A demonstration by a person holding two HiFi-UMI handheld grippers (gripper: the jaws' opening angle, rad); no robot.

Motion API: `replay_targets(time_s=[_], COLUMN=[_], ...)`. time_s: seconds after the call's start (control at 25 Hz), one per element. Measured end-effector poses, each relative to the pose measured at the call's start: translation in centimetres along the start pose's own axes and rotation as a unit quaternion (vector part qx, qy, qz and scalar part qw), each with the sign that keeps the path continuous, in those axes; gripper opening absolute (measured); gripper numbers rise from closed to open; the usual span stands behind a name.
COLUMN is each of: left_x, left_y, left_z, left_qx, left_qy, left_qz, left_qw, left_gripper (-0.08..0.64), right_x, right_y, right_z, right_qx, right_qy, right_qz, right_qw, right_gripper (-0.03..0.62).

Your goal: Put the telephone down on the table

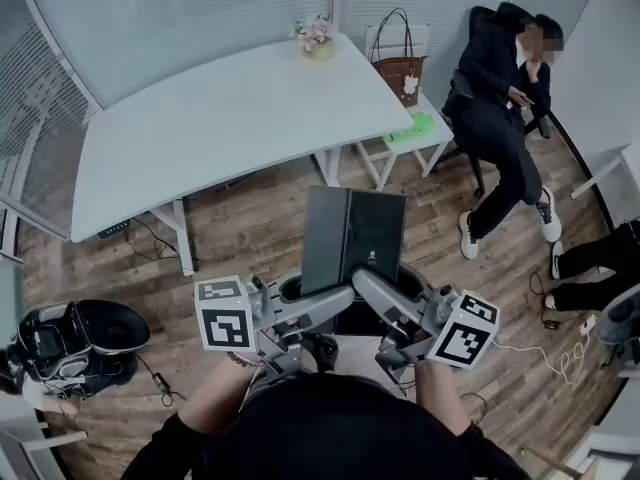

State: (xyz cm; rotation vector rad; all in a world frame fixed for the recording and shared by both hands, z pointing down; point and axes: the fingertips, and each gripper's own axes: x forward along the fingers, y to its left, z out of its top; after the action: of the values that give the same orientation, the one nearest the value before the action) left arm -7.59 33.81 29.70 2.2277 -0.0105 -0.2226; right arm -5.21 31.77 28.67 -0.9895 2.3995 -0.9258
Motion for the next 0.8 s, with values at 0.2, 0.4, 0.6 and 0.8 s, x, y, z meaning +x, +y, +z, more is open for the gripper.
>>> replay_targets(time_s=[0.2,0.4,0.6,0.8], left_x=[0.5,0.5,0.7,1.7], left_y=[0.4,0.6,1.0,1.0], left_z=[0.7,1.3,1.6,1.8], left_qx=[-0.001,-0.001,-0.003,0.001], left_qy=[0.001,0.005,0.007,0.008], left_qz=[0.001,0.002,0.004,0.003], left_qw=[1.0,1.0,1.0,1.0], left_gripper=[0.196,0.196,0.198,0.198], right_x=[0.4,0.8,1.1,0.6], right_y=[-0.5,-0.7,-1.1,-1.4], right_z=[0.7,1.1,1.4,2.2], right_qx=[0.003,0.003,0.005,0.004], right_qy=[-0.001,-0.002,-0.001,-0.003], right_qz=[-0.003,-0.005,-0.007,-0.008], right_qw=[1.0,1.0,1.0,1.0], right_gripper=[0.213,0.213,0.213,0.213])
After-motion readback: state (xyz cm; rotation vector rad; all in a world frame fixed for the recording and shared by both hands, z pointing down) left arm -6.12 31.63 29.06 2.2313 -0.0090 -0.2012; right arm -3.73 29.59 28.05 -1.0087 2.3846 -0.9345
